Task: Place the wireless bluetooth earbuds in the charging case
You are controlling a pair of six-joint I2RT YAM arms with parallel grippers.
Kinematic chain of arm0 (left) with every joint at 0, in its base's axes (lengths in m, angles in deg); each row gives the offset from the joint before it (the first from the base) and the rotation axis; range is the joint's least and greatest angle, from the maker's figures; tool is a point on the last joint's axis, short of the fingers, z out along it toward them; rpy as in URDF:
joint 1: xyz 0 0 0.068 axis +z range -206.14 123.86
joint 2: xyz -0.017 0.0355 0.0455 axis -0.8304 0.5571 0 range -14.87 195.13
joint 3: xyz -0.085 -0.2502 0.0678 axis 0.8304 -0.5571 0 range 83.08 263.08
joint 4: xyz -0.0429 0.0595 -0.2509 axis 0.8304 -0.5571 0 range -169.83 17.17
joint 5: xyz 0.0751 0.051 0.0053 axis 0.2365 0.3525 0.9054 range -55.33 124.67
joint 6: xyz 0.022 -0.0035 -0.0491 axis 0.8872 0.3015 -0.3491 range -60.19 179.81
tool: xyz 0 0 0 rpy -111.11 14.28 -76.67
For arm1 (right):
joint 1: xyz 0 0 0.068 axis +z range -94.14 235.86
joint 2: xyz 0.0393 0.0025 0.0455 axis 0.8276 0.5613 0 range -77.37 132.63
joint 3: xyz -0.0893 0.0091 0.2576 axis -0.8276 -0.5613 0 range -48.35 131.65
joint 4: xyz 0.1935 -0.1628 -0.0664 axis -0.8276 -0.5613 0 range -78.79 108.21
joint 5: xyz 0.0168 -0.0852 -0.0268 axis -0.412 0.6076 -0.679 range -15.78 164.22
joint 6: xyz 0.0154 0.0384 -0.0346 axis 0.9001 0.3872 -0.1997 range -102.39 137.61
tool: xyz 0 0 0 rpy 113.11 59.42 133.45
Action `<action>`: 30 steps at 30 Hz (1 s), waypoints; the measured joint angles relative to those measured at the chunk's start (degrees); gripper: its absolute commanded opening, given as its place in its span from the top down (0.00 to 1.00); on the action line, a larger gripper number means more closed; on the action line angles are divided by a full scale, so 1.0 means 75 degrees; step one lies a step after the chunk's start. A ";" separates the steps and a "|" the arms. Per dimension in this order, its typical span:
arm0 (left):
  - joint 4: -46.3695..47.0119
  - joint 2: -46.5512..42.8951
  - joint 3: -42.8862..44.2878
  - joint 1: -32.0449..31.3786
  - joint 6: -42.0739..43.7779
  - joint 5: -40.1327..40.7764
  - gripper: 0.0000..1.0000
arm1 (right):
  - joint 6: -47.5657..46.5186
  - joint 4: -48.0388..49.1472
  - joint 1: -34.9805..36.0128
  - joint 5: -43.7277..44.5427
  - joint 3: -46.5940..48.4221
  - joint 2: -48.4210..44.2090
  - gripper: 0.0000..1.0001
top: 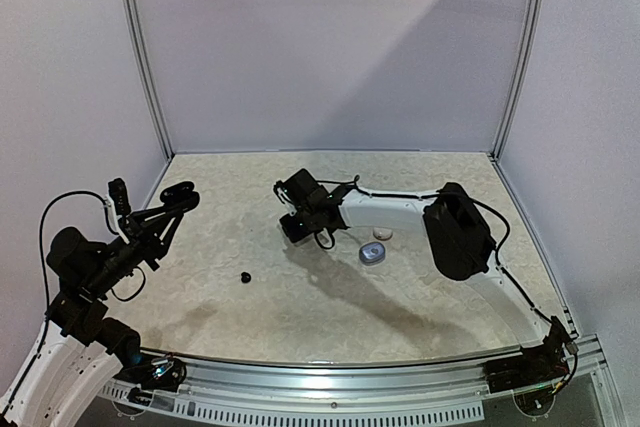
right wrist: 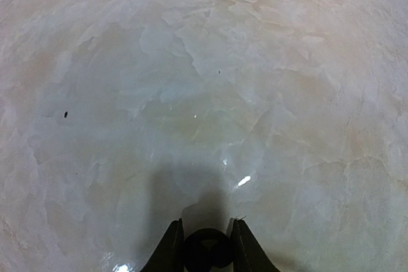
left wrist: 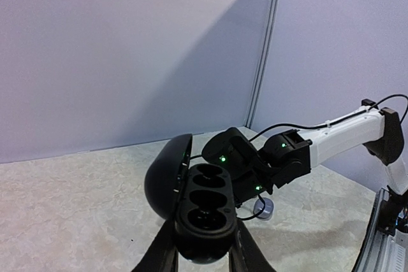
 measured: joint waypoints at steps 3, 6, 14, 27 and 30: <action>0.0000 -0.0009 0.0000 0.0003 0.0000 0.0003 1.00 | -0.0017 0.0079 0.0067 0.0064 -0.0641 -0.0402 0.80; 0.0000 -0.0015 0.0000 0.0009 0.0000 0.0009 1.00 | -0.0023 0.0090 0.0134 0.0117 -0.1256 -0.0796 0.83; 0.0000 -0.0076 0.0000 0.0015 0.0003 0.0017 1.00 | 0.0105 -0.0551 0.0373 0.0178 -0.2527 -0.1786 0.83; 0.0000 -0.0157 0.0000 0.0035 0.0003 -0.0012 1.00 | 0.2052 -0.2404 0.1282 -0.0233 -0.4097 -0.3159 0.67; -0.0003 -0.0160 0.0000 0.0035 0.0003 -0.0015 1.00 | 0.2410 -0.2611 0.1343 -0.0542 -0.4033 -0.3171 0.53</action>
